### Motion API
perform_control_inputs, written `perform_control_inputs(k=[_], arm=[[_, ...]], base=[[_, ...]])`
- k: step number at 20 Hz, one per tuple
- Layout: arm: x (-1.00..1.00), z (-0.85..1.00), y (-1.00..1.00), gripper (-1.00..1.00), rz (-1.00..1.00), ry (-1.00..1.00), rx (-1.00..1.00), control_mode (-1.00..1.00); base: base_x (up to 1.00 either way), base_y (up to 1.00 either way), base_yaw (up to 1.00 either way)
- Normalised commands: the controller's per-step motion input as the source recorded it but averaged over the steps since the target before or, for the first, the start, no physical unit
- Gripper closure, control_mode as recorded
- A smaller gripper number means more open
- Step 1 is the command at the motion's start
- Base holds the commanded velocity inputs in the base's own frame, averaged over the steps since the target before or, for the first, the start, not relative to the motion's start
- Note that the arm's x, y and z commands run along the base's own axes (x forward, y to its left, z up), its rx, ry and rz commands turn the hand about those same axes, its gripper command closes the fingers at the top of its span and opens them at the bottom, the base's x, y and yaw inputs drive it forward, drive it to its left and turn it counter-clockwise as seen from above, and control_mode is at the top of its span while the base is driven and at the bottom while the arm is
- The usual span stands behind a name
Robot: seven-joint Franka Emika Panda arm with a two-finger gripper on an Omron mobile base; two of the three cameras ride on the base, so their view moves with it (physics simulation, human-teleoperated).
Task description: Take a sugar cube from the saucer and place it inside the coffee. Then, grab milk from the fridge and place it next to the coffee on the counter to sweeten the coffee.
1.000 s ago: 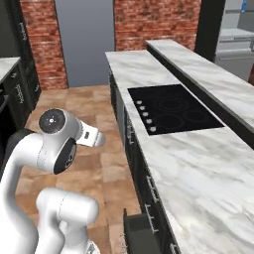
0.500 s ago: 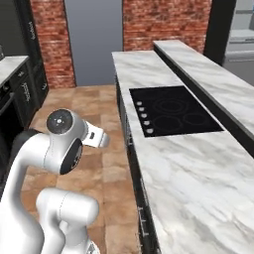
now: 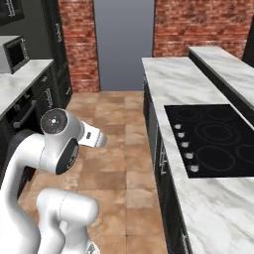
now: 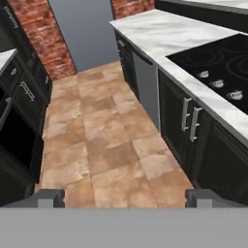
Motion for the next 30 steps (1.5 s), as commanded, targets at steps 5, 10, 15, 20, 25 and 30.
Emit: perform_control_inputs(k=[5,10,15,20,25,30], arm=[[0.0,0.0,0.0,-1.0,0.0,0.0,0.0,1.0],[0.0,0.0,0.0,-1.0,0.0,0.0,0.0,1.0],[0.0,0.0,0.0,-1.0,0.0,0.0,0.0,1.0],[0.0,0.0,0.0,-1.0,0.0,0.0,0.0,1.0],[0.0,0.0,0.0,-1.0,0.0,0.0,0.0,1.0],[0.0,0.0,0.0,-1.0,0.0,0.0,0.0,1.0]], base=[[1.0,0.0,0.14],[1.0,0.11,0.14],[1.0,0.02,0.11],[1.0,0.0,0.09],[1.0,0.0,0.07],[1.0,0.0,0.04]])
